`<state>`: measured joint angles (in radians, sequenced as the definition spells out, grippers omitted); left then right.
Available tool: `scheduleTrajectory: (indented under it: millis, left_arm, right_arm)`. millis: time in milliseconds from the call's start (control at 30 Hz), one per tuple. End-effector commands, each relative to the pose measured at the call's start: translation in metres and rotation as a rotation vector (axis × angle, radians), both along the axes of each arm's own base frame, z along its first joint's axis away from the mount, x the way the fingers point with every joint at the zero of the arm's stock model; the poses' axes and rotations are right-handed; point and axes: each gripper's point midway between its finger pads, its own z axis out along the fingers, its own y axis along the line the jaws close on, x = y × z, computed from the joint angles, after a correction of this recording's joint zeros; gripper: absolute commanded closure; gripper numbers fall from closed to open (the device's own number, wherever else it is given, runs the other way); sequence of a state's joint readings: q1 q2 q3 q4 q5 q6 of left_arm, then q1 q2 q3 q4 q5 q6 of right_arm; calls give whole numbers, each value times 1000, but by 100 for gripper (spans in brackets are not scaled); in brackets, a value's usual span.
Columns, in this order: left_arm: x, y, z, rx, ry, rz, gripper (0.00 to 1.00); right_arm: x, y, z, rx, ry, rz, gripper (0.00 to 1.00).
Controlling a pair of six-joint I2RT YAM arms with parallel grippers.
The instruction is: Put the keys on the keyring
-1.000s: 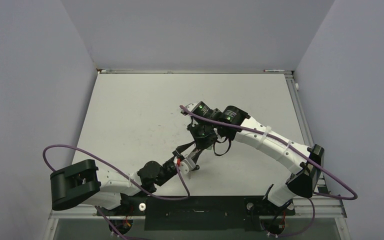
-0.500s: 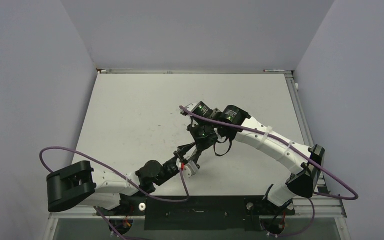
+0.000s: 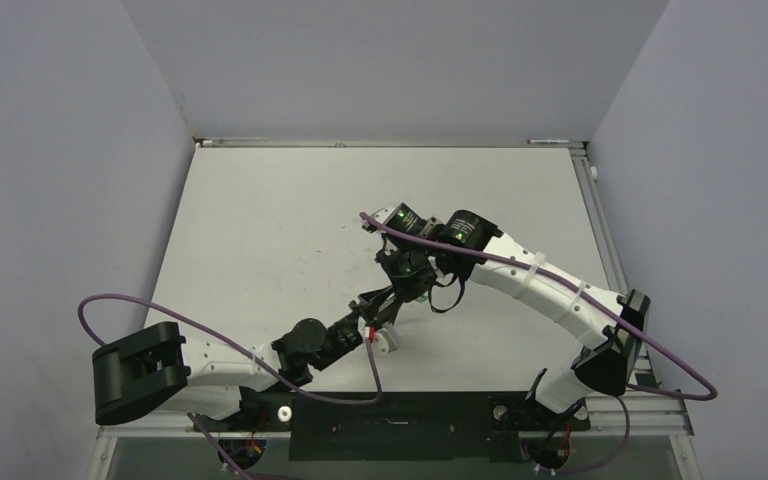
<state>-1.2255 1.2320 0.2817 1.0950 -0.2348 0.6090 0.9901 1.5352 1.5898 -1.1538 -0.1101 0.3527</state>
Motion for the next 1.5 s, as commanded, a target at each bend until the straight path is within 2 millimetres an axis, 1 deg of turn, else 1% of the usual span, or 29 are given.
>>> scheduleTrajectory:
  millis: [0, 67, 133, 200, 267, 333, 467, 600, 667, 833, 933, 1033, 1200, 1333, 1400, 1467]
  left_arm:
    - [-3, -8, 14, -41, 11, -19, 100]
    - [-3, -8, 17, -64, 30, -21, 100]
    - [-4, -6, 20, -96, 52, -23, 100]
    - [-4, -4, 24, -128, 69, -18, 100]
    - [-3, -2, 25, -149, 85, -12, 100]
    - [-4, -1, 28, -170, 100, -12, 100]
    - [-4, 1, 36, -230, 141, -12, 100]
    - [-3, 6, 44, -305, 198, -6, 100]
    - [-3, 8, 49, -343, 221, -6, 100]
    - [-4, 14, 59, -409, 279, -15, 100]
    - [-4, 17, 65, -444, 307, -22, 100]
    - [-4, 21, 68, -467, 331, -20, 100]
    - [0, 31, 75, -523, 359, -4, 100]
    - [1, 37, 79, -556, 368, -6, 100]
    - [2, 40, 79, -562, 370, 0, 100]
    - [2, 42, 79, -571, 369, 3, 100]
  right_arm:
    - [4, 15, 28, 99, -54, 9, 95]
    - [5, 16, 29, 100, -57, 11, 94]
    - [5, 16, 31, 103, -64, 11, 88]
    - [6, 17, 35, 112, -73, 11, 74]
    - [8, 17, 39, 125, -88, 7, 64]
    - [10, 17, 44, 136, -106, -1, 59]
    - [19, 15, 50, 149, -162, -38, 55]
    - [28, 3, 48, 153, -246, -97, 53]
    - [25, 4, 47, 180, -268, -98, 52]
    - [12, 21, 48, 276, -300, -58, 52]
    - [7, 32, 44, 284, -318, -33, 54]
    - [4, 40, 39, 263, -338, -17, 57]
    - [5, 44, 31, 222, -356, -25, 61]
    - [6, 46, 32, 224, -362, -34, 61]
    - [8, 45, 35, 229, -370, -43, 62]
    - [8, 45, 37, 236, -374, -49, 64]
